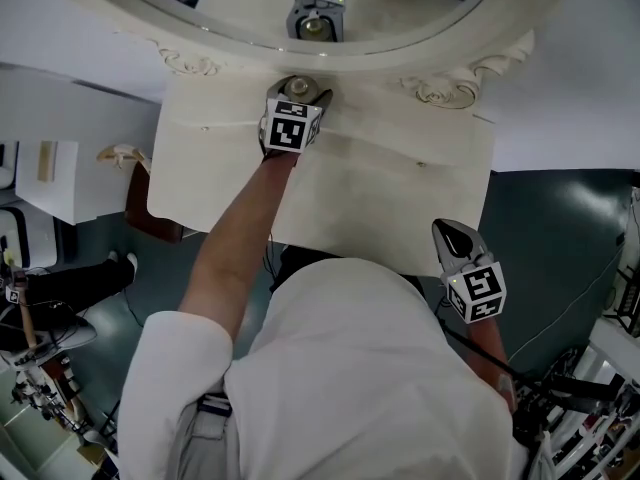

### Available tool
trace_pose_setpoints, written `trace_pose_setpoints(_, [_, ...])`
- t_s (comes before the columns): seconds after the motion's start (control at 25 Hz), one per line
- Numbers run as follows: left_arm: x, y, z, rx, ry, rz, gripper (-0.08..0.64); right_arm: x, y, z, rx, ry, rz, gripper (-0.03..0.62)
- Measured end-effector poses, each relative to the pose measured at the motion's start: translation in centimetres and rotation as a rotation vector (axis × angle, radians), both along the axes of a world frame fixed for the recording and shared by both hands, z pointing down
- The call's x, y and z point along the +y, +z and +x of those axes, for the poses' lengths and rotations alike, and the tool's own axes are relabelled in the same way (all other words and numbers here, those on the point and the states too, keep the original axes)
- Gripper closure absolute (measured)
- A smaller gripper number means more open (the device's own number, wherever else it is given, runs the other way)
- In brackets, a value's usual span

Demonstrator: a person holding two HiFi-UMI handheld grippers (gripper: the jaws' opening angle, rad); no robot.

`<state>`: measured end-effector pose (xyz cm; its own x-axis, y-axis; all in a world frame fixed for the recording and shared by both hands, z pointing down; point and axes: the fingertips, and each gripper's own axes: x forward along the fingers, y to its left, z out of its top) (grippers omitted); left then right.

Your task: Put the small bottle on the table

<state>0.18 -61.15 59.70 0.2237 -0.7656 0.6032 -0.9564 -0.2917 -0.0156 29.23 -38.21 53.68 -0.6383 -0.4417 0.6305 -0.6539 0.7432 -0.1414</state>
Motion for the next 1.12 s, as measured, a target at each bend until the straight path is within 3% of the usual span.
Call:
trace_pose_setpoints(0.64, [-0.6,0.2,0.1,0.016,0.009,0.019,0.212,-0.1,0.6,-0.2,-0.007,0.025,-0.016,0.591])
trace_pose_setpoints(0.84, [-0.3,0.1,-0.1,0.016,0.002,0.014,0.158,0.6,0.4,-0.5,0.001,0.031,-0.007,0.591])
trace_pose_setpoints(1.12, [2.7,-0.9,-0.8,0.006,0.038,0.035,0.147,1.6,-0.3,-2.5,0.011,0.036,0.031,0.591])
